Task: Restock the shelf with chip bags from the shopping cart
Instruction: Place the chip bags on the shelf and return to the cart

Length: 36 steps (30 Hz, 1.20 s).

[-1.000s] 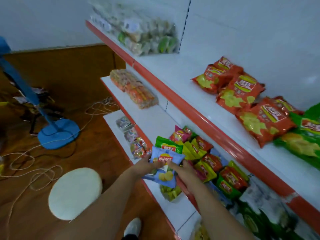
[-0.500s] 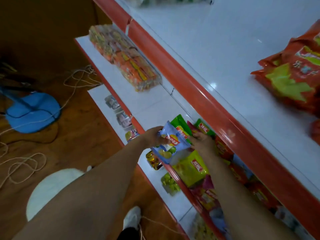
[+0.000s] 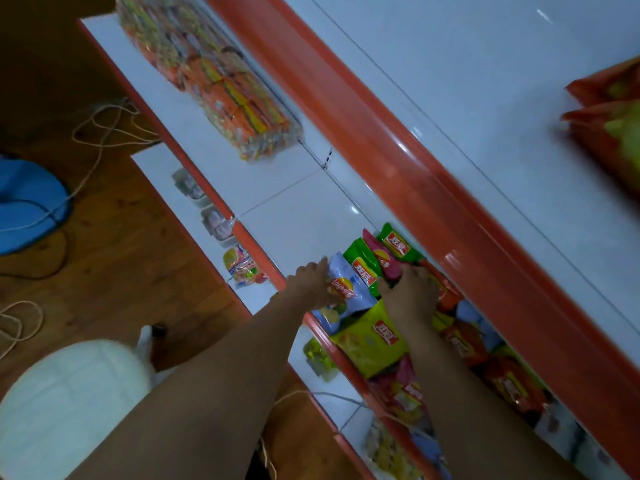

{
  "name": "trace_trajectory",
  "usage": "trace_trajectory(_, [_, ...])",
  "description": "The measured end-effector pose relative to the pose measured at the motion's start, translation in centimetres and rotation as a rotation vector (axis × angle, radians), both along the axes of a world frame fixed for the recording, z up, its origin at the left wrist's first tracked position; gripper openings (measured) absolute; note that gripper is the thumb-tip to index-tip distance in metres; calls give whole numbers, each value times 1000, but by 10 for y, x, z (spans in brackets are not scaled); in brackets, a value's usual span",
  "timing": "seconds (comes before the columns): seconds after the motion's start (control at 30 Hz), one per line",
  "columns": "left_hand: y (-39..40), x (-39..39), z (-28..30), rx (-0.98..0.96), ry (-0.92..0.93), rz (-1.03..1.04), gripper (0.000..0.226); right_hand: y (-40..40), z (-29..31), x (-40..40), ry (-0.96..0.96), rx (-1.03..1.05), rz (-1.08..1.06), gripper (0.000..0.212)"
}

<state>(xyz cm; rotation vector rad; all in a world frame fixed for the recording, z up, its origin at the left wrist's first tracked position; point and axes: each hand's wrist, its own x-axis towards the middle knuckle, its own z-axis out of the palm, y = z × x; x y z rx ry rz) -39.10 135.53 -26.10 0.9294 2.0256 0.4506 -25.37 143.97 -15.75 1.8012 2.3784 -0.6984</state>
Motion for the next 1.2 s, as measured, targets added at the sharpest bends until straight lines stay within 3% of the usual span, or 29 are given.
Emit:
trace_trajectory(0.2, [-71, 6, 48, 20, 108, 203, 93, -52, 17, 11, 14, 90, 76, 57])
trace_trajectory(0.43, [-218, 58, 112, -69, 229, 437, 82, -173, 35, 24, 136, 17, 448, 54])
trace_trajectory(0.53, [-294, 95, 140, -56, 294, 588, 73, -238, 51, 38, 187, 14, 662, 63])
trace_trajectory(0.8, [-538, 252, 172, -128, 353, 944, 64, -439, 75, 109, 239, -91, 1177, 65])
trace_trajectory(1.2, [-876, 555, 186, -233, 285, 1710, 57, -849, 83, 286, 255, -202, 1989, 59])
